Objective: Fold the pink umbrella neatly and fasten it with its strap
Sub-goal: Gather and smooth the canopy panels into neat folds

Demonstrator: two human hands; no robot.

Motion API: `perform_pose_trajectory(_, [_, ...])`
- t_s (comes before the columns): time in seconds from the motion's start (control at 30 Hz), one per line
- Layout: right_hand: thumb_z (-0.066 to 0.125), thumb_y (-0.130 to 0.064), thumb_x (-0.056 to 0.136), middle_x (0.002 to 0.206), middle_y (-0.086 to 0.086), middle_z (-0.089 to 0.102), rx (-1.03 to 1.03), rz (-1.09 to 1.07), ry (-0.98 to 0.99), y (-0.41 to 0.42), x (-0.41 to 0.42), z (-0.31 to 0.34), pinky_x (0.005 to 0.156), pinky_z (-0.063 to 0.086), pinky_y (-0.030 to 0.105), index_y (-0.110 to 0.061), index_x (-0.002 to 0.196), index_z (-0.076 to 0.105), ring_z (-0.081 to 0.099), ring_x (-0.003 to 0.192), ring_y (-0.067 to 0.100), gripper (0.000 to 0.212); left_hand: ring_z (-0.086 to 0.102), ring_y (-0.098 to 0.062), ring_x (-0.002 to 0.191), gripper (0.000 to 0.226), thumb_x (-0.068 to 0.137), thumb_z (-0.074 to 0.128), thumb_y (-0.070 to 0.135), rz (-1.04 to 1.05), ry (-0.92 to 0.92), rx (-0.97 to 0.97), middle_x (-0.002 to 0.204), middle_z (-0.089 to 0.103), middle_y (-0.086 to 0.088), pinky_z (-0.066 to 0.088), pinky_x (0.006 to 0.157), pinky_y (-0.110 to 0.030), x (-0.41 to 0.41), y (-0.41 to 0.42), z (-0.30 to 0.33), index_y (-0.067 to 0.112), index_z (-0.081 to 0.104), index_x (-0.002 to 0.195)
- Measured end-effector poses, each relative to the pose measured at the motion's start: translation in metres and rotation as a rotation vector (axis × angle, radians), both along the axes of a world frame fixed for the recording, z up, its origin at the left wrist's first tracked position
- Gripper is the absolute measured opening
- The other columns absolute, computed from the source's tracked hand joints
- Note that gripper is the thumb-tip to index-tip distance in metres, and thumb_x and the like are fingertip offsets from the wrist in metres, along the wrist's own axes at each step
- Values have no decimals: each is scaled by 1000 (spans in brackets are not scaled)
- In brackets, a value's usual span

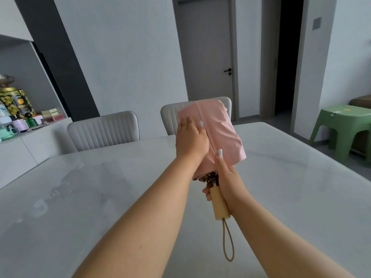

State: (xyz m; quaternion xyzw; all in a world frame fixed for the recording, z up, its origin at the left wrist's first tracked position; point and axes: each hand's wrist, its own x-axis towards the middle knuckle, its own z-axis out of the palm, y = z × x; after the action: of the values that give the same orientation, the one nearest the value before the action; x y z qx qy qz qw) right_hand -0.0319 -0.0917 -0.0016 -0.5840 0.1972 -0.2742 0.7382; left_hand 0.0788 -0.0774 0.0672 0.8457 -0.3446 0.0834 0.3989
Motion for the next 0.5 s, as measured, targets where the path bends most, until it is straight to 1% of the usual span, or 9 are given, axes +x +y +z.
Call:
perform_pose_trajectory(0.07, [44, -79, 67, 85, 18, 70, 21, 24, -10, -1, 0, -1, 46, 50, 31, -11, 120, 52, 60, 47, 22, 87, 19, -26, 148, 60, 104, 20, 42, -67, 179, -93, 164, 12, -5, 20, 120, -43, 6, 1, -6, 18, 1, 156])
perform_pose_trajectory(0.1, [42, -78, 68, 79, 16, 70, 30, 41, -15, -1, 0, -1, 45, 49, 30, -9, 117, 55, 59, 46, 22, 86, 18, -26, 149, 63, 104, 21, 43, -82, 211, -108, 164, 9, -6, 19, 121, -42, 5, 1, -6, 17, -2, 156])
perform_pose_trajectory(0.13, [41, -78, 69, 71, 13, 70, 44, 64, -20, -1, -1, 0, 44, 49, 29, -6, 112, 58, 58, 45, 21, 85, 14, -26, 150, 65, 104, 22, 43, -88, 220, -106, 165, 3, -6, 15, 121, -39, 4, 2, -6, 14, -5, 155])
perform_pose_trajectory(0.2, [37, -78, 70, 59, 7, 67, 68, 108, -28, -1, -1, 0, 42, 47, 27, -1, 108, 60, 55, 42, 19, 89, 7, -24, 151, 68, 104, 24, 44, -96, 228, -94, 164, -6, -6, 10, 120, -34, 0, 3, -4, 11, -7, 155])
perform_pose_trajectory(0.27, [36, -80, 68, 57, 7, 66, 75, 136, -42, -3, -1, -2, 42, 47, 26, 1, 109, 60, 53, 41, 18, 93, 5, -22, 151, 70, 103, 26, 47, -101, 260, -100, 164, -9, -4, 10, 119, -34, -2, 4, -3, 14, -8, 155])
perform_pose_trajectory(0.33, [39, -82, 64, 60, 10, 65, 100, 160, -64, -4, 0, -3, 42, 45, 26, 3, 104, 61, 52, 41, 18, 97, 9, -24, 150, 72, 101, 30, 50, -100, 311, -120, 164, -5, -6, 14, 118, -37, -1, 5, -2, 21, -8, 155])
perform_pose_trajectory(0.4, [40, -84, 61, 63, 14, 63, 135, 186, -81, -6, 0, -3, 41, 44, 25, 5, 97, 63, 51, 40, 18, 98, 21, -28, 147, 76, 98, 37, 54, -103, 357, -164, 164, 5, -7, 21, 118, -41, 2, 8, -1, 30, -8, 155])
perform_pose_trajectory(0.47, [39, -83, 66, 62, 16, 59, 157, 220, -95, -7, 2, -4, 40, 43, 25, 2, 88, 63, 49, 40, 19, 91, 34, -28, 140, 80, 95, 44, 57, -129, 401, -216, 161, 16, -3, 30, 114, -43, 5, 12, 1, 38, -7, 153])
perform_pose_trajectory(0.5, [38, -82, 68, 62, 16, 58, 153, 235, -97, -8, 2, -4, 39, 43, 25, 1, 84, 63, 49, 40, 19, 88, 40, -26, 134, 80, 94, 48, 55, -151, 426, -258, 158, 23, 1, 35, 110, -41, 7, 14, 0, 41, -5, 153])
